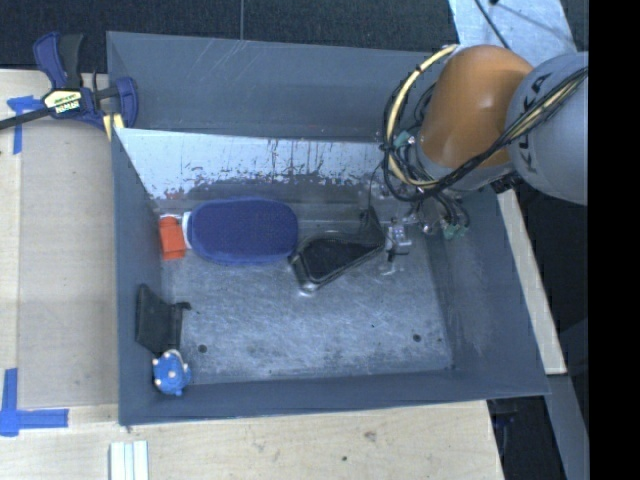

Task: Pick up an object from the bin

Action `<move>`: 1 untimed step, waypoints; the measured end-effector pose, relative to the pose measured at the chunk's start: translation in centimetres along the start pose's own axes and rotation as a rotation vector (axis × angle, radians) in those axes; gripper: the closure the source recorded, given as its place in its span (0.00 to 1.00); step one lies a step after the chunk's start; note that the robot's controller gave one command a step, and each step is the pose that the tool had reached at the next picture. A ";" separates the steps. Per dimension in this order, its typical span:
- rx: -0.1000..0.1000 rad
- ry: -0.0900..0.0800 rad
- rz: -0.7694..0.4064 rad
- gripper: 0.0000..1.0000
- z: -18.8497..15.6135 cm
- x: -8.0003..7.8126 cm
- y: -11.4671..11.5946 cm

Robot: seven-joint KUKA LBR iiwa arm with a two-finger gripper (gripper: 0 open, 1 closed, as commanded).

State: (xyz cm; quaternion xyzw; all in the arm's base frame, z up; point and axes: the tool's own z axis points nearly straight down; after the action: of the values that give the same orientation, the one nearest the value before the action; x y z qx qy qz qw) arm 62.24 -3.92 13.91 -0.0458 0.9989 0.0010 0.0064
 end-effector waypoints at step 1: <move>-0.001 0.015 0.010 0.00 7.3 0.9 3.7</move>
Offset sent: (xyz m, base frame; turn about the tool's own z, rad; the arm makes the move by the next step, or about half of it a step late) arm -0.0101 0.0340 -0.0691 0.0133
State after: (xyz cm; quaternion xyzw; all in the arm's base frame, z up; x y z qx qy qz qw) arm 61.12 -0.27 6.61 -0.0409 0.9992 0.0011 -0.0013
